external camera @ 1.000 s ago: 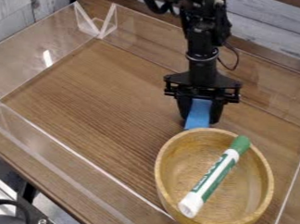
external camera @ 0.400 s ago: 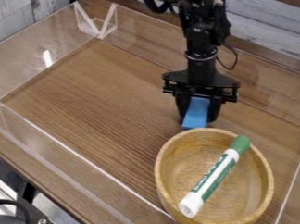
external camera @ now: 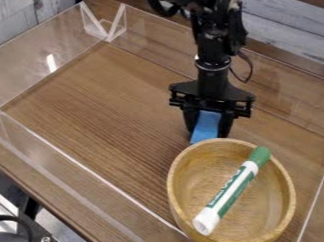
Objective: Put the blue block in the brown bowl
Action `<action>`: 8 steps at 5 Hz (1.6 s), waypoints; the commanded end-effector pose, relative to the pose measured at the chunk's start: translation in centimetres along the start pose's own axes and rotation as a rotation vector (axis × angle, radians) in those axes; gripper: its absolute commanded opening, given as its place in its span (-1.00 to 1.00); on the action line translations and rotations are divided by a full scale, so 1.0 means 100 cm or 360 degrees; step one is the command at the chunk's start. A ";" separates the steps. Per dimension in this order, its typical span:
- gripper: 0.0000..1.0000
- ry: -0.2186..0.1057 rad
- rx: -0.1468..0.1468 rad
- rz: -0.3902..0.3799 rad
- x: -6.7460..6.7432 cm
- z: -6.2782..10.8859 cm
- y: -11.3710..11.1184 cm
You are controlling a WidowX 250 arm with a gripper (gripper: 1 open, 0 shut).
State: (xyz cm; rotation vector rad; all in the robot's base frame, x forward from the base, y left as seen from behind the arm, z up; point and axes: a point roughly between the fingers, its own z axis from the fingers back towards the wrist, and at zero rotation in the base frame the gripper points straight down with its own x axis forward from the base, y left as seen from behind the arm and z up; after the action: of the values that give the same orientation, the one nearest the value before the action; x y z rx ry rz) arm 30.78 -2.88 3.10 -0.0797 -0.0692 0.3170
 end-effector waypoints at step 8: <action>-1.00 -0.0138 -0.0012 -0.0096 -0.050 0.047 -0.031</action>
State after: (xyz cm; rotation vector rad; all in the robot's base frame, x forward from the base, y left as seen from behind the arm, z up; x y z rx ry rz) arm 26.58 -5.87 6.53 -0.0498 -0.1211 0.2795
